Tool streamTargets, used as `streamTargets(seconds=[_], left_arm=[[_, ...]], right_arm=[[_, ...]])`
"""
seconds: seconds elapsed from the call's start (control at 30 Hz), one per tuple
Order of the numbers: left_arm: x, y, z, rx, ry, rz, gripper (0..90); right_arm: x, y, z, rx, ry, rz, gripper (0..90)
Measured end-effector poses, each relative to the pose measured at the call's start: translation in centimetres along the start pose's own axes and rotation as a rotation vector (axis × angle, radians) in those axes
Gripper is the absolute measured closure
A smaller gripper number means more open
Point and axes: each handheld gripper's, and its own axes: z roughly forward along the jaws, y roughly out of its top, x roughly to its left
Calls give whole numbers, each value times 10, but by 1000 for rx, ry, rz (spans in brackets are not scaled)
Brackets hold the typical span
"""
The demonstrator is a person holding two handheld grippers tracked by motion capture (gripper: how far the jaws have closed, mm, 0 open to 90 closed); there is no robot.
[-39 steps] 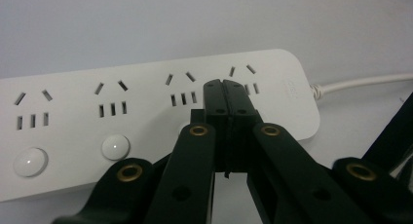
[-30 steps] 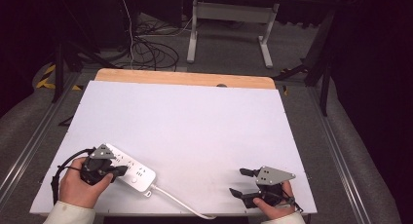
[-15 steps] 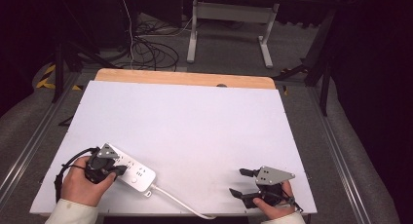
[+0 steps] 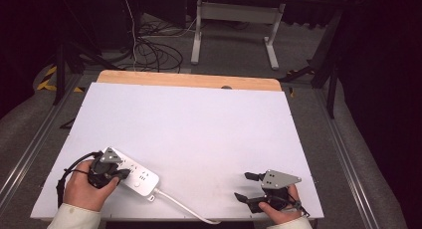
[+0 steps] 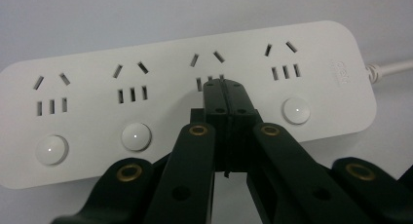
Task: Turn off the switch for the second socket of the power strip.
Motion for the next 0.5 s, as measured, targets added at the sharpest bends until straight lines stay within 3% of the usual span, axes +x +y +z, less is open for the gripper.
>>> streamTargets(seconds=[0.5], left_arm=[[1,-1,1,-3,-3,-2,900]], right_arm=[[0,0,0,2,1,-2,257]])
